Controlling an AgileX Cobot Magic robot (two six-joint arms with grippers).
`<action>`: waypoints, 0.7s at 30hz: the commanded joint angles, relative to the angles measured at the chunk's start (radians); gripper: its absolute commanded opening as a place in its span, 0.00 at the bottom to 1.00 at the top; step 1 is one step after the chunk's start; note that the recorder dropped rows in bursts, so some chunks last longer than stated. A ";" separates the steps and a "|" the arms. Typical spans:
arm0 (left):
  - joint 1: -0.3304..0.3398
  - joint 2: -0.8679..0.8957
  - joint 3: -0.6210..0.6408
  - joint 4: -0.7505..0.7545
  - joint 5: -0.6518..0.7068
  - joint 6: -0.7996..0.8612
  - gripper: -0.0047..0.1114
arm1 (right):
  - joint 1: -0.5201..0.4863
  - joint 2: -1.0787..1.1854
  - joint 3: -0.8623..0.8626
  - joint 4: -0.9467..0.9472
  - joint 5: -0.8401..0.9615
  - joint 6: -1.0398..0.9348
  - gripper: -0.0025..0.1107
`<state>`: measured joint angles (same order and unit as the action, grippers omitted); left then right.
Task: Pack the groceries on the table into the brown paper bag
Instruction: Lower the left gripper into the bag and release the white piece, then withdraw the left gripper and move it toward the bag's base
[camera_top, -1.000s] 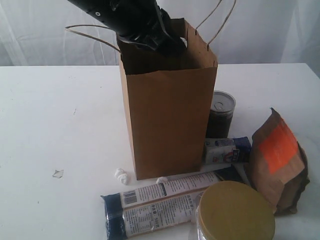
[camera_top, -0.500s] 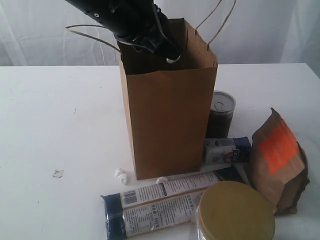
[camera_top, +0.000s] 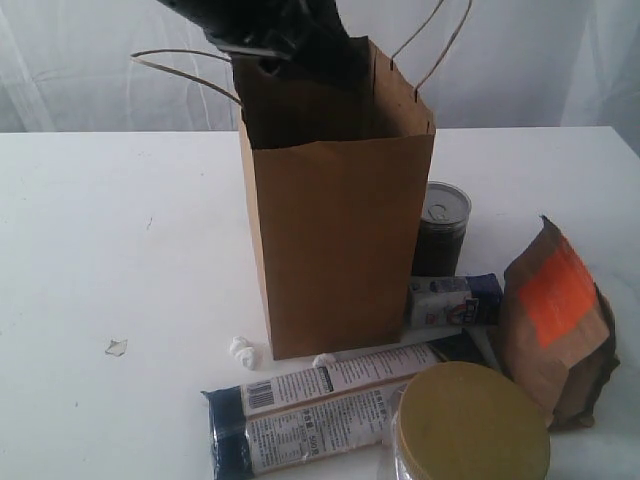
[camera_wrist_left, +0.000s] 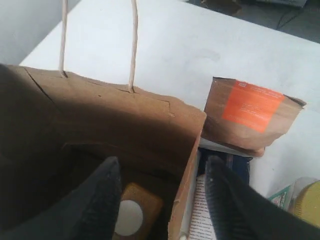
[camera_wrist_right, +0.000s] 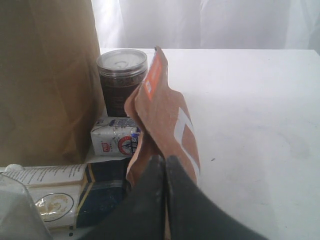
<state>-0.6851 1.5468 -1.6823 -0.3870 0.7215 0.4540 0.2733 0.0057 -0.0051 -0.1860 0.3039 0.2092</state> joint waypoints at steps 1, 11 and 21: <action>-0.003 -0.101 -0.006 0.008 0.005 -0.009 0.51 | -0.006 -0.006 0.005 -0.002 -0.006 0.003 0.02; -0.003 -0.374 -0.006 0.524 0.337 -0.336 0.46 | -0.006 -0.006 0.005 -0.002 -0.006 0.003 0.02; -0.003 -0.606 0.185 0.655 0.500 -0.436 0.46 | -0.006 -0.006 0.005 -0.002 -0.006 0.003 0.02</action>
<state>-0.6851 0.9955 -1.5856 0.2651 1.1322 0.0473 0.2733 0.0057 -0.0051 -0.1860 0.3039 0.2092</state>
